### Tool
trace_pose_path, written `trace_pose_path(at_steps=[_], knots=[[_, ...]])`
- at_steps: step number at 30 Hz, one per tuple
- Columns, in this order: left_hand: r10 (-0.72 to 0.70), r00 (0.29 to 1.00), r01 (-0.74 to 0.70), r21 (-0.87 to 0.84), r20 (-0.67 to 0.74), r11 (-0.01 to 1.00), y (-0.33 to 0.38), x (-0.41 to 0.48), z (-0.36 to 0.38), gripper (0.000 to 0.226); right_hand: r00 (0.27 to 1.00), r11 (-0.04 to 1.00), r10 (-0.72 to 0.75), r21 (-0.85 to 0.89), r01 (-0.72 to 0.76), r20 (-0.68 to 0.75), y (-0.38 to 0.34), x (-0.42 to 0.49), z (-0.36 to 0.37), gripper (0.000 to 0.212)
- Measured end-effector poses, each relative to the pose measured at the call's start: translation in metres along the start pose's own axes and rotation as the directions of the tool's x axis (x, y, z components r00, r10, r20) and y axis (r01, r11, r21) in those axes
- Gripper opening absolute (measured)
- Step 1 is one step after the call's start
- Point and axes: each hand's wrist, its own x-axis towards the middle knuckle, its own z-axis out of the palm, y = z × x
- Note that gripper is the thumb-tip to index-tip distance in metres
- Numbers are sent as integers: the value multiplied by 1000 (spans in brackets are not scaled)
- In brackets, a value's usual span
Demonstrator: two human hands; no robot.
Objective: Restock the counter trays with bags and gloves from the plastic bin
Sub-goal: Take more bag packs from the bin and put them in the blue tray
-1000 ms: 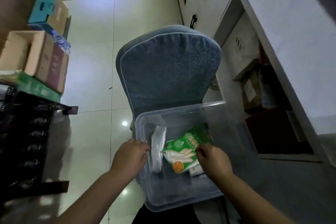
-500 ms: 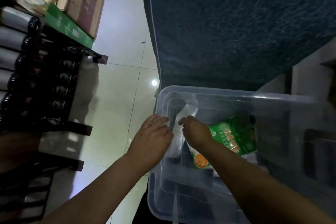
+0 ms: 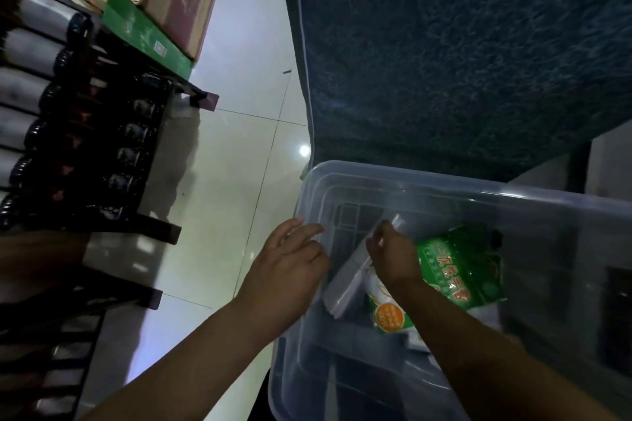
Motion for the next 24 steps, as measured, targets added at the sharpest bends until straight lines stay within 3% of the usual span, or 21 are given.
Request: trace_pose_path(at_steps=[2, 4, 7, 10, 13, 15, 19, 22, 24], knots=[[12, 1000, -13, 51, 10, 999, 3, 2, -5, 27, 995, 987, 84, 140, -75, -62, 5, -16, -8, 5], [25, 999, -29, 138, 32, 990, 9, 6, -10, 25, 984, 955, 151, 272, -121, -90, 6, -33, -19, 14], [12, 992, -31, 156, 122, 987, 21, 18, -16, 27, 982, 877, 149, 475, -76, -119, -3, -57, -42, 25], [-155, 944, 188, -91, 290, 978, 45, 30, -21, 43, 987, 761, 70, 648, 41, -144, -17, -79, -74, 28], [-299, 826, 513, -418, 477, 750, 59, 42, -28, 55, 989, 666, -11, 736, 118, -149, -23, -95, -103, 30], [-274, 785, 574, -484, 556, 661, 58, 51, -34, 44, 991, 653, 19, 752, 89, -134, -19, -100, -111, 31], [-295, 841, 515, -500, 454, 696, 53, 57, -46, 21, 933, 591, 333, 802, -90, -140, 10, -99, -104, 26], [-315, 882, 461, -505, 350, 730, 45, 56, -50, 23, 770, 455, 637, 826, -333, -40, 53, -99, -90, 20], [-327, 889, 452, -510, 320, 732, 39, 55, -50, 24, 691, 357, 714, 792, -496, 111, 75, -103, -77, 15]])
